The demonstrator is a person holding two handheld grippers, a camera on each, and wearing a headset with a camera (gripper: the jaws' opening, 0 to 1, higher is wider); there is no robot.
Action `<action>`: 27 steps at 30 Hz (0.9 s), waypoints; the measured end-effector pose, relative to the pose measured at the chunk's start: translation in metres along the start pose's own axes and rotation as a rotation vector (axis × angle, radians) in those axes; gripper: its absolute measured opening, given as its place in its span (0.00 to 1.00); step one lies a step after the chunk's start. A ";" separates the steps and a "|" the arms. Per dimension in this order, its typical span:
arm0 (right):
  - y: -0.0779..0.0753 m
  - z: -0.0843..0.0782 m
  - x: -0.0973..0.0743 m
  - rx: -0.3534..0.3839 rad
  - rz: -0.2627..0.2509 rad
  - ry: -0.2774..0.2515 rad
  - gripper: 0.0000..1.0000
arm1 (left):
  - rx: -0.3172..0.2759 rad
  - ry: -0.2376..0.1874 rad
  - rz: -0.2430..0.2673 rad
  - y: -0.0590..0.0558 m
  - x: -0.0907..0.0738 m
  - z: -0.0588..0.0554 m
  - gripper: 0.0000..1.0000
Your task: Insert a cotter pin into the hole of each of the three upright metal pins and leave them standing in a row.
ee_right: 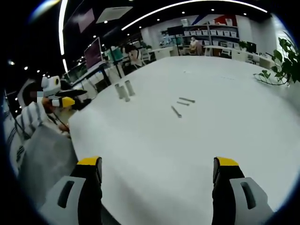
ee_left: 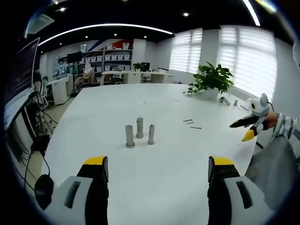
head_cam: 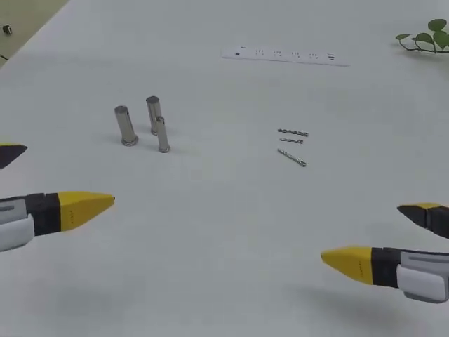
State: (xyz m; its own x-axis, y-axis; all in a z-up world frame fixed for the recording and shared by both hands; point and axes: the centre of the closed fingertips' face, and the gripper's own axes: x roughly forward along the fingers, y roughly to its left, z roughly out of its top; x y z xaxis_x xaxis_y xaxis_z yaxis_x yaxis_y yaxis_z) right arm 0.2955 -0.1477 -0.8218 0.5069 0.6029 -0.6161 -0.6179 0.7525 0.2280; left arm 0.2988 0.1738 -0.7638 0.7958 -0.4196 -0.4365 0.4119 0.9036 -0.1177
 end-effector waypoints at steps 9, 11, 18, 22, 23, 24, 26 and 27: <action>-0.003 0.004 -0.002 -0.004 -0.014 -0.010 1.00 | 0.000 -0.017 -0.025 0.001 0.019 0.009 0.84; -0.003 0.004 -0.002 -0.003 -0.015 -0.011 0.99 | 0.001 -0.023 -0.032 0.002 0.023 0.009 0.82; 0.001 0.002 -0.002 -0.007 -0.010 -0.002 0.99 | -0.002 0.003 -0.053 0.007 0.042 0.010 0.76; 0.003 0.003 0.000 -0.008 -0.007 -0.003 1.00 | -0.002 0.013 -0.070 0.007 0.054 0.012 0.73; 0.004 0.004 0.000 -0.007 -0.007 -0.006 1.00 | 0.009 0.023 -0.077 0.006 0.058 0.011 0.71; 0.004 0.004 0.001 -0.007 -0.005 -0.006 1.00 | 0.013 0.029 -0.081 0.005 0.060 0.010 0.69; 0.006 0.005 0.002 -0.010 0.001 -0.005 1.00 | 0.006 0.042 -0.093 0.004 0.066 0.008 0.66; 0.006 0.005 0.002 -0.013 0.003 -0.003 0.99 | 0.007 0.044 -0.097 0.003 0.068 0.008 0.65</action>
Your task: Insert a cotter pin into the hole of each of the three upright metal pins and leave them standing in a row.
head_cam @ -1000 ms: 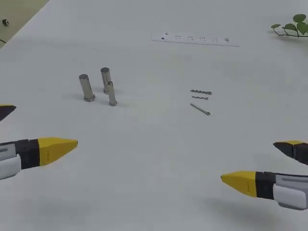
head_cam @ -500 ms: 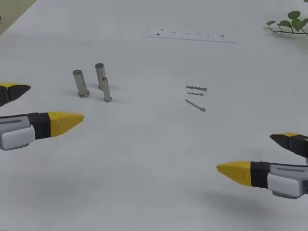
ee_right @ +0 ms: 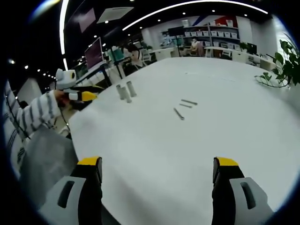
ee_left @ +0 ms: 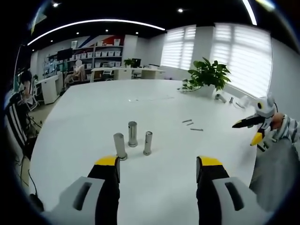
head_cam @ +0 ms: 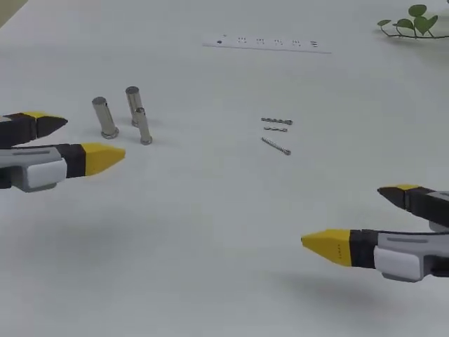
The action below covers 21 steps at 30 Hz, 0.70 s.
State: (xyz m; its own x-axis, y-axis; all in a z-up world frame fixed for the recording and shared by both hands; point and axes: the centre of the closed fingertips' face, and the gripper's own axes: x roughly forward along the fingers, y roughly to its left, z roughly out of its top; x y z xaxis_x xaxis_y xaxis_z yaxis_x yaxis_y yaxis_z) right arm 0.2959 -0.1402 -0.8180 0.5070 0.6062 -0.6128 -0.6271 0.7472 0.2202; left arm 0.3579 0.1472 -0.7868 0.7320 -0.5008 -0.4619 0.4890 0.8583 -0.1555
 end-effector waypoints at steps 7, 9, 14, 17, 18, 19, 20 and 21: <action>0.004 0.000 0.005 -0.020 0.013 0.010 0.99 | 0.000 0.037 0.006 0.002 0.021 -0.004 0.64; 0.004 0.001 0.007 -0.015 0.017 0.010 0.99 | -0.004 0.039 0.003 -0.001 0.028 -0.004 0.62; 0.004 0.001 0.009 -0.016 0.018 0.017 0.98 | -0.005 0.067 -0.001 -0.007 0.043 -0.006 0.58; 0.004 0.002 0.009 -0.015 0.019 0.017 0.97 | 0.005 0.070 0.010 -0.006 0.051 -0.005 0.56; 0.002 0.003 0.009 -0.016 0.011 0.011 0.97 | 0.000 0.071 0.010 -0.006 0.053 -0.006 0.55; 0.001 0.003 0.009 -0.014 0.002 0.008 0.97 | -0.003 0.071 0.009 -0.006 0.055 -0.006 0.54; 0.000 0.003 0.009 -0.013 -0.001 0.007 0.97 | -0.004 0.071 0.006 -0.006 0.058 -0.006 0.52; -0.001 0.003 0.008 -0.008 -0.001 0.007 0.97 | -0.004 0.071 0.004 -0.007 0.060 -0.006 0.50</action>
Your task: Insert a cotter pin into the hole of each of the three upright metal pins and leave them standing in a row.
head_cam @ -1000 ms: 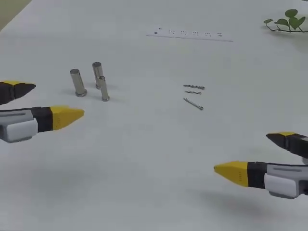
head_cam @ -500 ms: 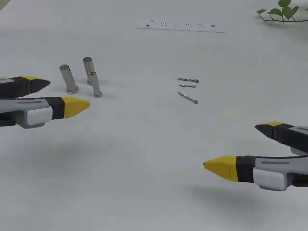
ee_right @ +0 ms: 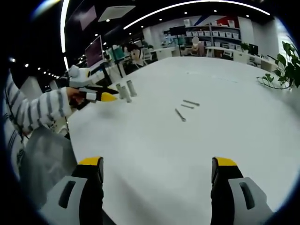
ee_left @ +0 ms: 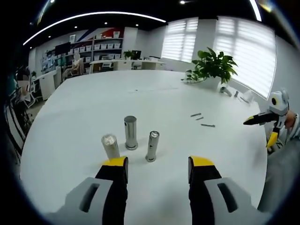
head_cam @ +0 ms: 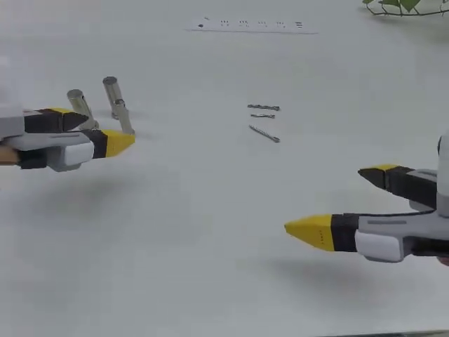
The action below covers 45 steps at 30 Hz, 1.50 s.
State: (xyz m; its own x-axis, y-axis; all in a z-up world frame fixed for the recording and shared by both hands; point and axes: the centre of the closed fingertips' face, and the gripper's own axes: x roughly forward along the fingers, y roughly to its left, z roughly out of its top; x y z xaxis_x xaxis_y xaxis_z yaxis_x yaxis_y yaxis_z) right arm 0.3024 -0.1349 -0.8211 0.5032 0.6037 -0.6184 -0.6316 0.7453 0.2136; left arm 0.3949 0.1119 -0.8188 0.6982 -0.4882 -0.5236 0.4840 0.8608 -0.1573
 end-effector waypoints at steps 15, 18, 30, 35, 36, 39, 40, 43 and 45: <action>-0.008 -0.006 -0.004 0.024 -0.015 0.004 0.96 | -0.058 0.021 0.021 0.021 0.034 -0.013 0.41; -0.010 -0.007 -0.005 0.027 -0.018 0.004 0.96 | -0.064 0.026 0.025 0.022 0.038 -0.016 0.38; -0.009 -0.009 -0.004 0.036 -0.011 0.000 0.96 | -0.042 -0.025 0.075 0.029 0.048 -0.008 0.30; -0.011 -0.009 -0.005 0.034 -0.012 0.002 0.95 | -0.037 -0.031 0.113 0.035 0.050 -0.008 0.27; -0.011 -0.009 -0.005 0.035 -0.012 0.002 0.95 | -0.036 -0.033 0.111 0.035 0.049 -0.008 0.24; -0.011 -0.010 -0.005 0.037 -0.012 0.000 0.95 | -0.024 -0.038 0.118 0.033 0.050 -0.008 0.20; -0.012 -0.010 -0.005 0.038 -0.012 0.002 0.95 | -0.008 -0.042 0.129 0.034 0.050 -0.008 0.19; -0.011 -0.011 -0.005 0.036 -0.009 0.005 0.95 | -0.025 -0.043 0.106 0.031 0.053 -0.009 0.16; -0.010 -0.011 -0.005 0.035 -0.006 0.005 0.95 | -0.050 -0.071 0.097 0.029 0.054 -0.007 0.15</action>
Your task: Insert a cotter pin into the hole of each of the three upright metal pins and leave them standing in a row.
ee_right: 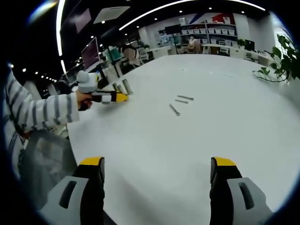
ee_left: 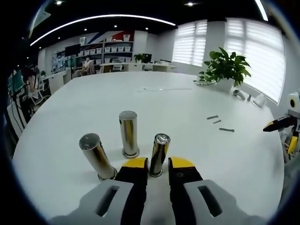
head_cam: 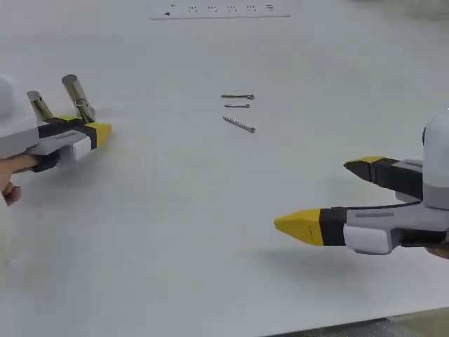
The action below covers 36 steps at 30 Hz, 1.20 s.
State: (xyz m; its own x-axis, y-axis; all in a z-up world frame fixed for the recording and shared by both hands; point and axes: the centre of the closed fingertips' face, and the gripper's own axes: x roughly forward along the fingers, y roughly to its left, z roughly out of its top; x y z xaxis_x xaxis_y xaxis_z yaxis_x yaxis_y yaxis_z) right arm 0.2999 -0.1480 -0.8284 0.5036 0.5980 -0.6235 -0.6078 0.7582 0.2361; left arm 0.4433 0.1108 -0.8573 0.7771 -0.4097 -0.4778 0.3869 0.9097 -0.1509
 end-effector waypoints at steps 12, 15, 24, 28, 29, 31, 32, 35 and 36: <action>0.001 -0.001 0.001 0.002 0.005 -0.001 0.94 | -0.007 -0.021 0.025 -0.004 -0.005 0.002 0.07; 0.000 -0.002 0.001 0.003 0.005 0.001 0.94 | -0.027 -0.030 0.031 -0.006 -0.011 0.004 0.07; 0.002 -0.002 0.001 -0.012 0.005 -0.003 0.93 | 0.001 -0.095 0.073 -0.012 -0.042 0.026 0.07; 0.005 -0.002 0.003 -0.019 0.016 -0.009 0.93 | -0.003 -0.124 0.094 -0.017 -0.058 0.033 0.07; 0.005 -0.001 0.003 -0.020 0.018 -0.010 0.93 | 0.005 -0.125 0.105 -0.018 -0.060 0.034 0.07; 0.007 0.000 0.003 -0.023 0.024 -0.019 0.93 | 0.020 -0.118 0.132 -0.018 -0.067 0.035 0.07; 0.008 0.001 0.003 -0.024 0.027 -0.023 0.93 | 0.017 -0.113 0.143 -0.019 -0.070 0.034 0.07; 0.010 0.001 0.003 -0.030 0.034 -0.027 0.93 | 0.008 -0.104 0.167 -0.020 -0.077 0.029 0.07; 0.010 0.001 0.003 -0.032 0.035 -0.027 0.93 | 0.010 -0.101 0.174 -0.021 -0.080 0.027 0.07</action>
State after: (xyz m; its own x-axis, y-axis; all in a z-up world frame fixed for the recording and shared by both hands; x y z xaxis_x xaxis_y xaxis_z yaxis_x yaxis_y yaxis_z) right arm 0.2960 -0.1377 -0.8269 0.4978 0.6314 -0.5946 -0.6446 0.7280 0.2334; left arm 0.3867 0.1225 -0.7927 0.8781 -0.2516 -0.4070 0.2468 0.9669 -0.0652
